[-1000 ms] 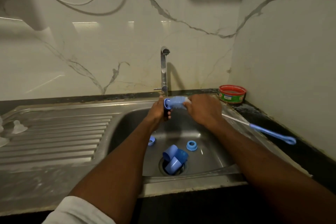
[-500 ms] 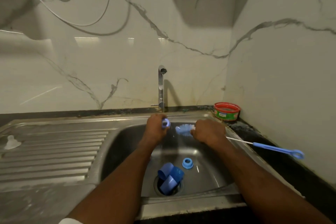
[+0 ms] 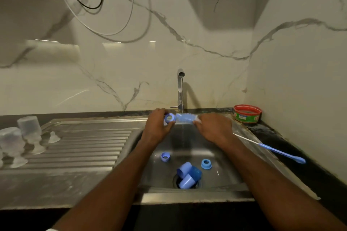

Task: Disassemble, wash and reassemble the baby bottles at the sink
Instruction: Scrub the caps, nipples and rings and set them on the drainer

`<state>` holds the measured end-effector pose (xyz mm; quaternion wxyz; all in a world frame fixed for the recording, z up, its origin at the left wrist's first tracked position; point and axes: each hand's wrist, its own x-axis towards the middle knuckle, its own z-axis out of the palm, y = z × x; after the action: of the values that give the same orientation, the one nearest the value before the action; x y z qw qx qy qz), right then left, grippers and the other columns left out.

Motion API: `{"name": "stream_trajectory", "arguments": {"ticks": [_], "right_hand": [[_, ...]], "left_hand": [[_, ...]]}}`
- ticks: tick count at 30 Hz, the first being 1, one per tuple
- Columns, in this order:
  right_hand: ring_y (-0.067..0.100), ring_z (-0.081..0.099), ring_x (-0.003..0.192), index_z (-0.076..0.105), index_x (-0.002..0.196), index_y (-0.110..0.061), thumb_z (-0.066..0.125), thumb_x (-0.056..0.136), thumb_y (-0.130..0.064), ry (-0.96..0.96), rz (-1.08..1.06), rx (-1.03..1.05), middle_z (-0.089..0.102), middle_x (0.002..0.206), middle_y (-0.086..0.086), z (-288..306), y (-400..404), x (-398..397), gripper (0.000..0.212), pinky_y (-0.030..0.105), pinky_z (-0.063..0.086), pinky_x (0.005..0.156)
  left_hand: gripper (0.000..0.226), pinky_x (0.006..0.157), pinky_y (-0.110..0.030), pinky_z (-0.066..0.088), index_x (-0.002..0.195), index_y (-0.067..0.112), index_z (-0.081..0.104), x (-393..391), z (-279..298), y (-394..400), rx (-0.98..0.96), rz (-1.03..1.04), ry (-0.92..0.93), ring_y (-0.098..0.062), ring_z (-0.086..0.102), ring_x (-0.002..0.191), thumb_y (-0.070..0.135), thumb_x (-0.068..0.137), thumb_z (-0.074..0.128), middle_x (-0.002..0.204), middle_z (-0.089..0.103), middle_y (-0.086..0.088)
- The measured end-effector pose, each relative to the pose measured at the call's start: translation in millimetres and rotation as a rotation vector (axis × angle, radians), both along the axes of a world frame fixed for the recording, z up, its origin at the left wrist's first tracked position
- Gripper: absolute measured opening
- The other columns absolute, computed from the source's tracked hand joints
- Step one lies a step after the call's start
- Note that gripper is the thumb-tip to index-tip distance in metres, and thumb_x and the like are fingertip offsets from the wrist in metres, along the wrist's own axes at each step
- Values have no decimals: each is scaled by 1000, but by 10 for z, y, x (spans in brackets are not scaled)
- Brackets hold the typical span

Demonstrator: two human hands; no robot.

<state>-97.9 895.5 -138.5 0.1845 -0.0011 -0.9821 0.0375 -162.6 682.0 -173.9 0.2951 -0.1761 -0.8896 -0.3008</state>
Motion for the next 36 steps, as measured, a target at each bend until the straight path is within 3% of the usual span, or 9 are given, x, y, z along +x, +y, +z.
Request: {"name": "stream_trajectory", "arguments": {"ticks": [3,5,10,13,18,21,27,31,36], "right_hand": [[20,60,87,68,110,-23,50,98,-55,-75,-18,53,69,105,2,-93,-66,-8,38,34,43,75],[19,60,83,69,106,-22,52,97,-51,-62,-20,71,68,100,2,-109,-117,4,34,34,46,74],[15,59,82,66,102,-24,49,101,-47,-51,-12,17,66,94,-1,-130,-321,95,28,34,51,82],[15,61,84,65,105,-28,45,102,-50,-23,10,-58,67,95,-2,-161,-522,163,30,35,52,83],[26,66,106,66,117,-30,35,102,-55,28,150,-58,70,116,2,39,-1249,346,42,38,48,85],[27,65,111,65,124,-29,34,103,-56,14,266,-96,69,123,2,129,-1922,414,46,38,48,88],[26,66,107,66,117,-27,38,101,-55,-2,395,-99,70,116,2,135,-3123,521,44,37,48,83],[25,67,104,66,117,-26,37,101,-55,-26,423,-84,70,114,2,45,-3592,584,44,37,50,82],[23,68,93,68,111,-26,41,99,-53,-25,370,-109,70,104,0,-67,-3759,611,39,36,53,79]], "left_hand": [[25,73,-24,51,95,21,68,40,-166,-147,-185,69,-210,-13,64,81,39,82,80,93,67,1],[28,74,-29,54,97,20,70,67,-271,-200,-196,77,-284,-13,65,81,41,81,80,93,69,-1],[26,76,-28,54,98,17,73,122,-282,-297,-60,78,-287,-15,67,85,37,81,79,92,70,0],[26,76,-24,49,98,16,73,211,-216,-439,-79,66,-258,-15,67,91,36,82,78,96,70,-1],[28,78,-28,53,94,12,76,469,140,-1222,-76,135,-226,-18,69,88,37,83,78,93,75,-5],[30,88,-33,55,104,15,74,710,275,-1945,-142,259,-255,-17,67,98,40,87,74,104,73,-2],[29,84,-33,53,104,18,69,1029,358,-3136,-308,517,-389,-21,64,102,42,88,70,107,69,-4],[30,91,-31,54,109,18,67,1175,288,-3530,-290,542,-434,-15,65,96,36,88,78,105,70,-1],[28,86,-27,55,102,20,72,1175,192,-3588,-266,542,-413,-11,66,88,43,86,78,96,72,3]]}}
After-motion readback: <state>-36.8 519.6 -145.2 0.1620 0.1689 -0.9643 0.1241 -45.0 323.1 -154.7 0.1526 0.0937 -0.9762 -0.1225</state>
